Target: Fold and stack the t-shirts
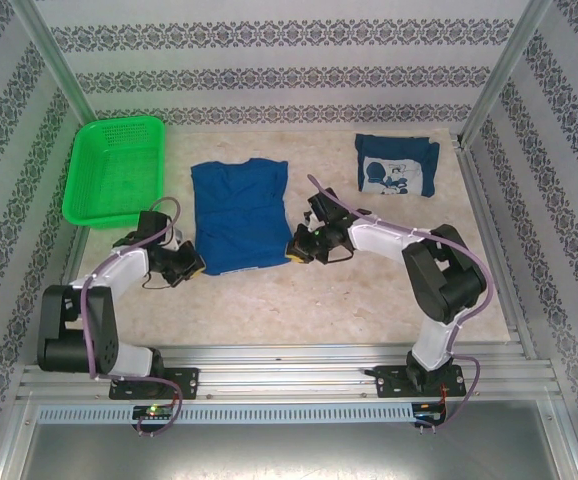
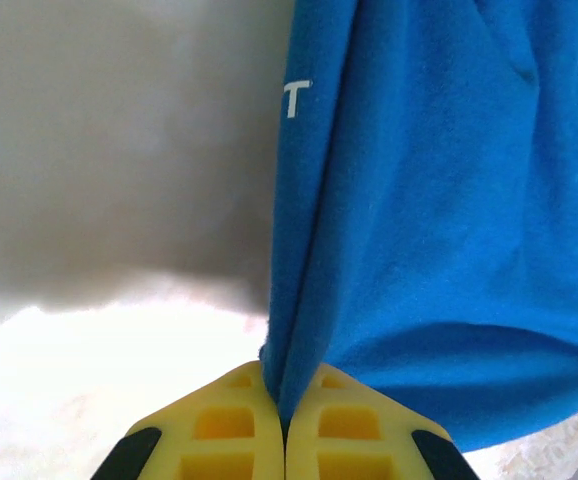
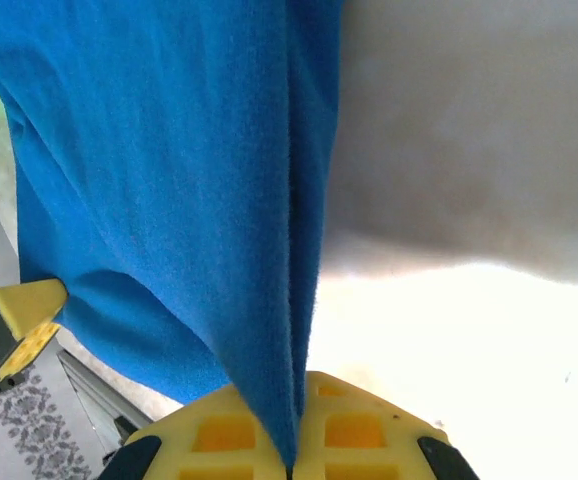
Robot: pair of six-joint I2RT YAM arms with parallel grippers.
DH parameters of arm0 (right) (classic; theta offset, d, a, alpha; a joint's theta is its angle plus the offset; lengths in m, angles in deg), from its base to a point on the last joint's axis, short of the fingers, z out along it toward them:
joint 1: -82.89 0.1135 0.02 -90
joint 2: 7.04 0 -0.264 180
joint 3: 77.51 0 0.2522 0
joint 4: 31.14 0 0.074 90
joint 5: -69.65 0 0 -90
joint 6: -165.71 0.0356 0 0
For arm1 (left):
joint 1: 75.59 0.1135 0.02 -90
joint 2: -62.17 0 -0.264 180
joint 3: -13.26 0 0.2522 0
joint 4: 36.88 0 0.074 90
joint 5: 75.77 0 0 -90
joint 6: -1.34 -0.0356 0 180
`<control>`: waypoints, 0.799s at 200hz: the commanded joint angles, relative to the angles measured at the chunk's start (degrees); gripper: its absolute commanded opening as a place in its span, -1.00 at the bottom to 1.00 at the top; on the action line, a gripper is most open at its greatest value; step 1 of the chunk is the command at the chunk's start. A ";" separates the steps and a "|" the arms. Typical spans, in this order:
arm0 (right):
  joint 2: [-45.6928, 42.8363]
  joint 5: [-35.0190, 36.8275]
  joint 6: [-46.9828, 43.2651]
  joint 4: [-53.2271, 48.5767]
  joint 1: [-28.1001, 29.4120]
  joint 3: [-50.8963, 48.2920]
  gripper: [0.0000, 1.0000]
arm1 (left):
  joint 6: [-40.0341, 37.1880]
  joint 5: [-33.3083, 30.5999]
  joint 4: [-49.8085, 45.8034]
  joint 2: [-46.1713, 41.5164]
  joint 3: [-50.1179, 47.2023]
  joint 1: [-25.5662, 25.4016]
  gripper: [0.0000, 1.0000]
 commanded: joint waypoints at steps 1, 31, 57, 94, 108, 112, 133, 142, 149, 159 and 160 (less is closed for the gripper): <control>-4.23 3.31 2.53 -3.19 1.06 -2.84 -1.00 | 0.64 -3.00 -5.20 -5.67 -0.76 -0.05 -1.00; -8.04 3.55 2.86 -6.50 3.64 -3.11 -1.00 | 2.34 -1.31 -10.52 -13.52 -1.65 -0.02 -1.00; -10.21 3.94 3.54 -8.94 6.09 -2.21 -1.00 | 3.39 -0.07 -16.80 -19.10 -1.27 -0.08 -1.00; -13.48 5.31 3.78 -13.47 7.21 1.63 -1.00 | 5.51 -0.48 -22.23 -24.43 2.56 0.00 -1.00; -13.57 5.18 3.45 -14.38 7.14 3.94 -1.00 | 6.03 -0.61 -22.65 -24.69 4.49 0.08 -1.00; -13.40 5.06 3.31 -14.62 7.17 4.77 -1.00 | 6.15 -0.52 -22.65 -24.51 5.15 0.13 -1.00; -11.54 4.66 1.92 -16.13 7.11 10.30 -1.00 | 5.97 -0.74 -22.26 -22.70 8.34 0.39 -1.00; -10.36 4.70 1.02 -17.10 6.88 13.06 -1.00 | 5.72 -0.75 -21.94 -21.96 9.55 0.74 -1.00; -9.22 4.49 0.42 -17.79 6.53 14.89 -1.00 | 5.63 -0.77 -21.50 -21.17 10.30 0.87 -1.00; -7.57 3.84 -0.19 -17.92 5.99 17.49 -1.00 | 5.64 -0.57 -20.61 -19.88 11.25 1.01 -1.00; -7.39 3.79 -0.27 -17.93 5.88 17.75 -1.00 | 5.60 -0.54 -20.57 -19.74 11.40 1.03 -1.00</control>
